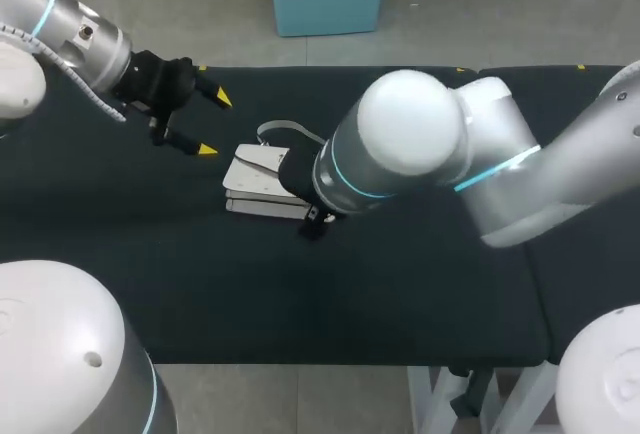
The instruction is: Pick up the bag, open it, inspect its contents, close it, and place it on the opposite side
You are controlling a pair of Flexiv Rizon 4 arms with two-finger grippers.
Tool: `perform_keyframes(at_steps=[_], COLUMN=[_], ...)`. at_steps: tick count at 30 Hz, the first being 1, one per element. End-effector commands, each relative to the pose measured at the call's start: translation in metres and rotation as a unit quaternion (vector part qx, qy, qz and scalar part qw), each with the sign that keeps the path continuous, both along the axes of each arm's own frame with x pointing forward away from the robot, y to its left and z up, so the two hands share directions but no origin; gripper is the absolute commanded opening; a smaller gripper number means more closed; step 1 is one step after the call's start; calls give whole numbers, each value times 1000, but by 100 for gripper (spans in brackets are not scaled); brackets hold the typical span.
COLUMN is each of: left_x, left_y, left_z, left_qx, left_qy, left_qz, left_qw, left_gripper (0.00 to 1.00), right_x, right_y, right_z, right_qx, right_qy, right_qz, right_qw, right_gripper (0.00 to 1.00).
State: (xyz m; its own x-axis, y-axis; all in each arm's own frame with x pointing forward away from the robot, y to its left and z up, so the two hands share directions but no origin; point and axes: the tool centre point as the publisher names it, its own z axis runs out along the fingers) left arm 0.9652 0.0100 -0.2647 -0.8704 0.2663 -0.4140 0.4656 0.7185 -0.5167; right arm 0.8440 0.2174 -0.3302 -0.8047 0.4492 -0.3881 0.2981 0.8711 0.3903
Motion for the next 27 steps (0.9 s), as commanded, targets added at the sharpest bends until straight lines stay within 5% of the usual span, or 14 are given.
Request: perform_keyframes(at_steps=[1, 8, 16, 18, 20, 27], left_x=[7, 9, 13, 14, 15, 18], left_y=[-8, -14, -26, -28, -29, -33], left_z=[-16, -32, -34, -35, -37, -40], left_qx=[-19, -26, -24, -20, -17, -14], left_qy=[-23, -48, -49, -45, -43, -37], left_qz=[-33, -98, -113, -112, -114, -115], left_qw=[999, 994, 992, 992, 992, 993], left_gripper=[100, 100, 100, 100, 100, 100], right_x=[-2, 1, 16, 18, 19, 23], right_y=[16, 23, 26, 26, 26, 20], right_z=[-12, -31, -35, -35, -33, -26], right_qx=[-62, -93, -116, -123, -122, -139], right_qy=[-152, -223, -242, -242, -240, -239], right_qz=[-18, 30, 38, 37, 41, 46], right_qw=[986, 970, 963, 962, 962, 960], right_gripper=[100, 100, 100, 95, 71, 67])
